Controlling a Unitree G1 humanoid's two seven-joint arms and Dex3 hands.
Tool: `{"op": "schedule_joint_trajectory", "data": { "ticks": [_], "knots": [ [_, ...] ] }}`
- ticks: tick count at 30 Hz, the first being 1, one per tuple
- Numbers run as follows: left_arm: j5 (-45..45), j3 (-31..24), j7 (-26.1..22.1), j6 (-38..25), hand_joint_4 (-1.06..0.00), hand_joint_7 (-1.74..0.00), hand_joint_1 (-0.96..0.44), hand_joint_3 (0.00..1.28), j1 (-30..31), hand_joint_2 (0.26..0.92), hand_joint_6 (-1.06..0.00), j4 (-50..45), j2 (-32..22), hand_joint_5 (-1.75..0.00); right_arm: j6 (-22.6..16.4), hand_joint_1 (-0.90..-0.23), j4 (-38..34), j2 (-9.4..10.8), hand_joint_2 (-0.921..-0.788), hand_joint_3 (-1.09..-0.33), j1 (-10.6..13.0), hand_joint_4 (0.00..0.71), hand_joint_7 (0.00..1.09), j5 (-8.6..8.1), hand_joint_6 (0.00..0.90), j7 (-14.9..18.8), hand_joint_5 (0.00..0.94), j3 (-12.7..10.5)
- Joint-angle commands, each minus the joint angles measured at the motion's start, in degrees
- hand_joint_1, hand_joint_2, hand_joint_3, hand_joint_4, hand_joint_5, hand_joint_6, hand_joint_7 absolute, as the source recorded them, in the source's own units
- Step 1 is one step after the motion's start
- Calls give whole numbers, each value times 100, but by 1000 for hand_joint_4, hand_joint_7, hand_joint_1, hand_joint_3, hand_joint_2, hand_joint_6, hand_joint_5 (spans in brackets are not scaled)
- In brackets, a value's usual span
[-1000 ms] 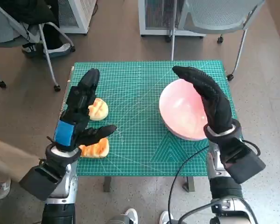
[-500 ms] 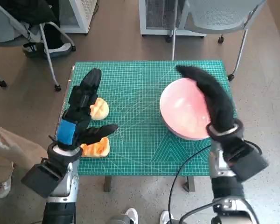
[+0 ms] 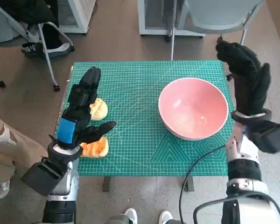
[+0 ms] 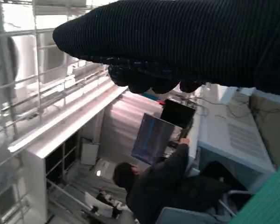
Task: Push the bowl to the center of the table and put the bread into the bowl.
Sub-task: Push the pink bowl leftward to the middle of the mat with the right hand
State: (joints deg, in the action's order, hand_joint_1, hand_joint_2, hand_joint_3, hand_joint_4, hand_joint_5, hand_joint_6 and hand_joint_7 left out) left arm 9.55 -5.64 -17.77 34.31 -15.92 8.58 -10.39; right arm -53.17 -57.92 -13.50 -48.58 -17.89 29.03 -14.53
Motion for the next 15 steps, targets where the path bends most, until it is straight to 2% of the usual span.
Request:
{"op": "schedule_joint_trajectory", "data": {
  "ticks": [1, 4, 11, 15],
  "knots": [
    [34, -5, -17, 89, -40, -349, -628, 205, -78, 921, 1, 34, 3, -1, 185, -574, -559, -86, -921, -767, -178, 139, 488, 28, 2, -205, 2, -204],
    [34, -4, -16, 90, -40, -349, -627, 211, -78, 921, 1, 31, 3, -1, 177, -578, -675, -99, -921, -780, -231, 141, 486, 71, 5, -241, 2, -253],
    [43, -13, -29, 115, -39, -348, -626, 223, -83, 921, 1, 57, -9, -1, 307, -579, -1033, -258, -921, -827, -369, 143, 477, 310, 13, -647, 2, -287],
    [60, -31, -46, 139, -40, -348, -624, 226, -81, 921, 1, 82, -33, -1, 580, -576, -1289, -382, -921, -843, -447, 137, 474, 503, 20, -928, 1, -262]
  ]
}}
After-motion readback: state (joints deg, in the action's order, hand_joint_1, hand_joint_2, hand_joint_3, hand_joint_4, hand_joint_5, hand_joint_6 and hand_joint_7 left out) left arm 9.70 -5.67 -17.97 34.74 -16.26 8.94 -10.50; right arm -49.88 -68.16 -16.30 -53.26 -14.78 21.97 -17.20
